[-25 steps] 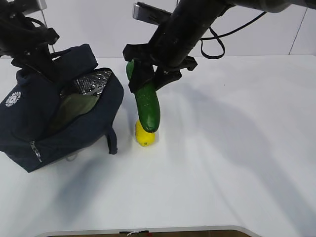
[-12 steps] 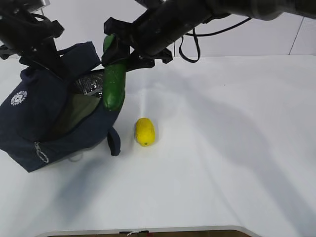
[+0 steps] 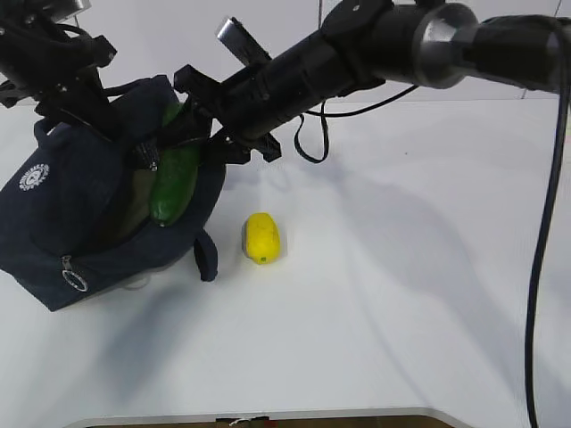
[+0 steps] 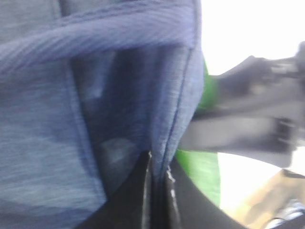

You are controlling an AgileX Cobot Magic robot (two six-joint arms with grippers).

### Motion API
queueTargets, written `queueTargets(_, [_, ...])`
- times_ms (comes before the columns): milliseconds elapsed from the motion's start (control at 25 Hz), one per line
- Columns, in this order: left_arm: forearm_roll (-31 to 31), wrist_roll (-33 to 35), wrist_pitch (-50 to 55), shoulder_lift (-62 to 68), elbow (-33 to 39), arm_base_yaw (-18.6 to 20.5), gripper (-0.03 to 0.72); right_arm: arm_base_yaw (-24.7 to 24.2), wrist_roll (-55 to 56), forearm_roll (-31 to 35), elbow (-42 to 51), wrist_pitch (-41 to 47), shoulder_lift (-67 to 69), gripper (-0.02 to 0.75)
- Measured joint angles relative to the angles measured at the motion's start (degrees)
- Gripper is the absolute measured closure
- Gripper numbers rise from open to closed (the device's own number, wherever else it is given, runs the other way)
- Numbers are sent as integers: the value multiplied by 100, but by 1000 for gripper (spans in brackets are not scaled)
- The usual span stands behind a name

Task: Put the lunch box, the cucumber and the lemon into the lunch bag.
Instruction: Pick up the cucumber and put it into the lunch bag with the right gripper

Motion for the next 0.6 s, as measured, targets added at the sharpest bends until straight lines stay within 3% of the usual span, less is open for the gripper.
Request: queueTargets(600, [-556, -7, 0, 0, 0, 0, 703, 0, -112, 650, 0, -624, 282, 385])
